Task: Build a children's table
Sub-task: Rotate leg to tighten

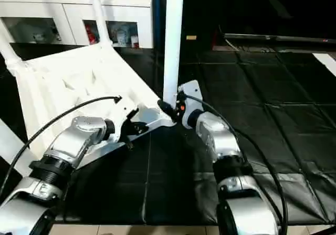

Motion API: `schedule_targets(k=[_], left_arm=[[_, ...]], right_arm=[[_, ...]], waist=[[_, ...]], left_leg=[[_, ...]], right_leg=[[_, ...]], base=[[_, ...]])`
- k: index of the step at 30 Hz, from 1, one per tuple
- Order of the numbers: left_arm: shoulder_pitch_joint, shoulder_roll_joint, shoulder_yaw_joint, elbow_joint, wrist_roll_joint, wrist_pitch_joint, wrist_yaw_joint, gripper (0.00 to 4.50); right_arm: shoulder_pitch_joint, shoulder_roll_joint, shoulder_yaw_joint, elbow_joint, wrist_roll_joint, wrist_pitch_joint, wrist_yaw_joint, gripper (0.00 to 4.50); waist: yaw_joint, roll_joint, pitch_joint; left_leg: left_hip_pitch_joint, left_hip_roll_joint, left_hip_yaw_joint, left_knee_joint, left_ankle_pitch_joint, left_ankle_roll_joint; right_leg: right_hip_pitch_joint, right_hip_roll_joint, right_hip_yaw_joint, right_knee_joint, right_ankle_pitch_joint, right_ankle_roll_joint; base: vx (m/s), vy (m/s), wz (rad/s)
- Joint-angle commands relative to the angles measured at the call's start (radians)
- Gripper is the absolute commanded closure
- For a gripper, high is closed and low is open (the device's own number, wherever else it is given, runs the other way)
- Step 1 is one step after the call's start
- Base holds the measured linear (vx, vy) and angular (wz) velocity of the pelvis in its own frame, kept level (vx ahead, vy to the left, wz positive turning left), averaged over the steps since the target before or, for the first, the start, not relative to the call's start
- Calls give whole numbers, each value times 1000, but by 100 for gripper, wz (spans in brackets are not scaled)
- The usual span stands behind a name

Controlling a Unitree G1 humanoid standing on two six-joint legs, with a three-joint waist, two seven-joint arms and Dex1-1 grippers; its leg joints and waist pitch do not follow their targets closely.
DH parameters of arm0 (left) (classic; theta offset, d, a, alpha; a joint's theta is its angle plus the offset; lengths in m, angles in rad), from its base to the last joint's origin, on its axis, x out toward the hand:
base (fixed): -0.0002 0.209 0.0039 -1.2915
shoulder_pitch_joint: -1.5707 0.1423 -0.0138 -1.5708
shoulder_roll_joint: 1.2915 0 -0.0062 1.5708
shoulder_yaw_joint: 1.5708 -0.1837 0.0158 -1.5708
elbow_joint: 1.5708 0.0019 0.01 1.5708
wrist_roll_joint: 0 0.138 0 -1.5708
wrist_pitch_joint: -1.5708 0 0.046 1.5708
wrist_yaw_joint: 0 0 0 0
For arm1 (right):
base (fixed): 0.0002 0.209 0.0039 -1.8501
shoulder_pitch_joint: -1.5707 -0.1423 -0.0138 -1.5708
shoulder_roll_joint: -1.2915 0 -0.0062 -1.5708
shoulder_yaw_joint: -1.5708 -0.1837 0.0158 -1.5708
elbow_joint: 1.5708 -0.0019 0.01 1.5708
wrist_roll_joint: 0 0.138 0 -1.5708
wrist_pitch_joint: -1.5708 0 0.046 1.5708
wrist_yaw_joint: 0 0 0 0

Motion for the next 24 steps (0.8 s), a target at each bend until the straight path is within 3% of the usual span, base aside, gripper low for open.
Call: schedule_targets(k=[1, 3, 6, 12, 16, 18, 24], left_arm=[[-16, -21, -22, -58, -34, -32, -30, 450], [-4, 15, -32, -67, -42, -58, -86, 450], [11, 59, -49, -77, -44, -107, -166, 450], [31, 127, -80, -77, -52, -168, -317, 450], [29, 154, -97, -76, -52, -186, -374, 450], [20, 185, -120, -67, -45, -212, -431, 450], [6, 240, -159, -52, -33, -250, -539, 450]], right_arm=[[21, 48, 102, 6, 7, 22, 102, 89], [36, 8, 117, -14, 18, 12, 180, 82], [45, -42, 129, -32, 31, 3, 276, 53], [29, -125, 123, -45, 61, 5, 442, 2], [20, -151, 126, -42, 62, 6, 506, 1], [8, -179, 135, -35, 67, 15, 586, 1], [-21, -222, 166, -13, 88, 7, 721, 1]], waist=[[5, 1, -65], [5, -3, -64], [5, 0, -63], [24, 3, -64], [38, 5, -66], [44, 3, -68], [51, 3, -66]], left_leg=[[0, 35, -11, -63, -166, 52], [-2, 34, -11, -63, -175, 55], [0, 37, -11, -63, -181, 58], [7, 43, -7, -61, -178, 62], [8, 46, -6, -60, -171, 55], [3, 46, -7, -60, -167, 59], [2, 46, -7, -60, -162, 58]], right_leg=[[60, -91, 60, -86, -262, -163], [62, -92, 60, -89, -288, -155], [59, -90, 61, -86, -276, -164], [53, -90, 62, -83, -253, -181], [51, -92, 63, -79, -238, -187], [56, -91, 61, -74, -227, -186], [55, -93, 62, -75, -246, -181]], base=[[0, 0, 0], [0, 0, 0], [0, 0, 0], [0, 0, 0], [0, 0, 0], [0, 0, 0], [0, 0, 0]])
